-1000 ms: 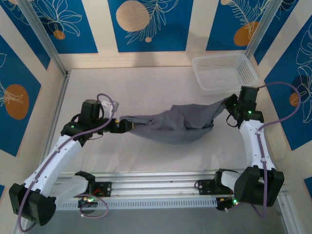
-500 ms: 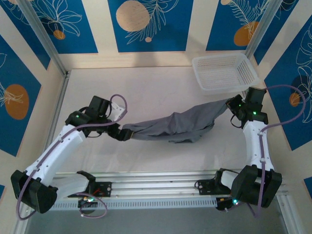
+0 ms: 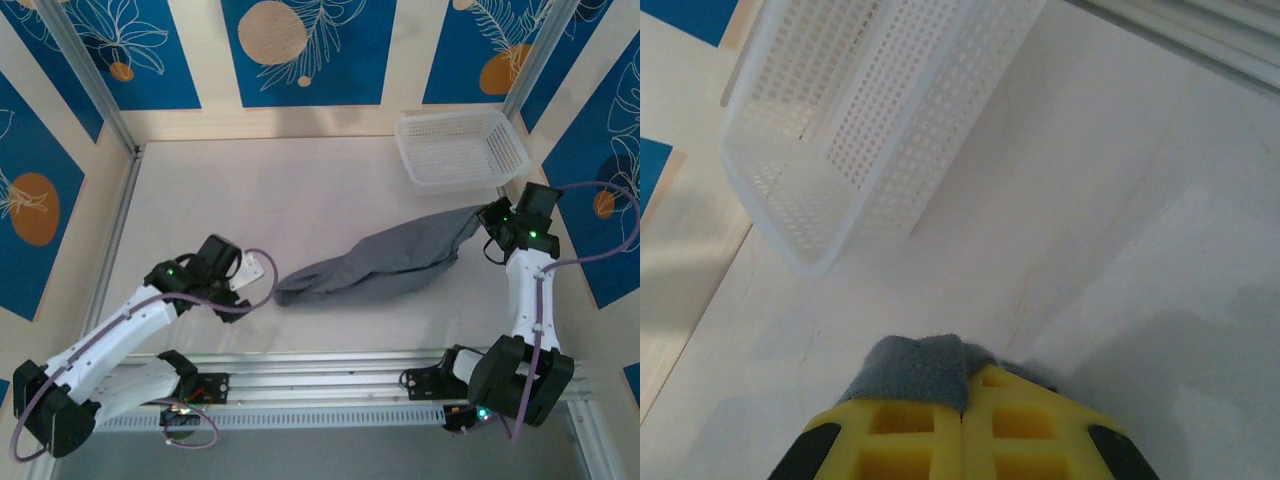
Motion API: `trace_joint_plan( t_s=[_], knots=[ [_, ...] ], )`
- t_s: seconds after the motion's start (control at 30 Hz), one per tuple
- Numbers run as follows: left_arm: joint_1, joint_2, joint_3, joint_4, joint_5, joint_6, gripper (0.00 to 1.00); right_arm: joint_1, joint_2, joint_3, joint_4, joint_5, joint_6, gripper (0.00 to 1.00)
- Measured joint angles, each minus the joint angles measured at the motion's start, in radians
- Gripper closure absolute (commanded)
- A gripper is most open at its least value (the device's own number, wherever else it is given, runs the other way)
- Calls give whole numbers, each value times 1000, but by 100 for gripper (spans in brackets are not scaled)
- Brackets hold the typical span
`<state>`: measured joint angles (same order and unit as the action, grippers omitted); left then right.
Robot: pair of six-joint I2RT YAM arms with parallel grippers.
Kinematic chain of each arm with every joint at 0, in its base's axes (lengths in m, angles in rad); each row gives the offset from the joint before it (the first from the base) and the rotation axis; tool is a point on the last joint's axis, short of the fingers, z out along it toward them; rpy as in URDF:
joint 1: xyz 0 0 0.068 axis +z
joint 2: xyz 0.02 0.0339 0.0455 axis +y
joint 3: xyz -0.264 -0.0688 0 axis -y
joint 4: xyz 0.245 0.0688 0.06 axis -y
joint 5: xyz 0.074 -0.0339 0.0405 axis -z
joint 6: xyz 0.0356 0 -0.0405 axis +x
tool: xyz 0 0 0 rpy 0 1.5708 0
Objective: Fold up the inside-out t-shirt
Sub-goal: Turn the T-shirt inside out at the center of the table.
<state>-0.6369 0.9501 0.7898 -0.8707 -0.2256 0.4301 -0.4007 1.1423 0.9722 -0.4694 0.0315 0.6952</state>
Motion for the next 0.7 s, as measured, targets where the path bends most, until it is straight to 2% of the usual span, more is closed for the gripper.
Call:
trace_joint_plan(
  t_s=[0.13,0.2,0.27,0.37,0.53,0.7],
  knots=[
    [-5,-154,-58,31,-40,45,1,-10,0,0,17,-27,2,100],
    [-5,-232,-60,55,0,43,1,3,-1,-2,32,-66,9,100],
    [-5,-277,-47,83,67,3,1,66,-6,-2,42,-100,8,100],
    [-5,-255,4,176,179,-146,1,252,-29,1,47,-142,10,100],
    [-5,-110,52,478,389,-480,1,547,-71,68,45,-198,27,100],
    [-7,41,64,712,596,-654,1,776,-71,166,67,-233,6,100]
  ],
)
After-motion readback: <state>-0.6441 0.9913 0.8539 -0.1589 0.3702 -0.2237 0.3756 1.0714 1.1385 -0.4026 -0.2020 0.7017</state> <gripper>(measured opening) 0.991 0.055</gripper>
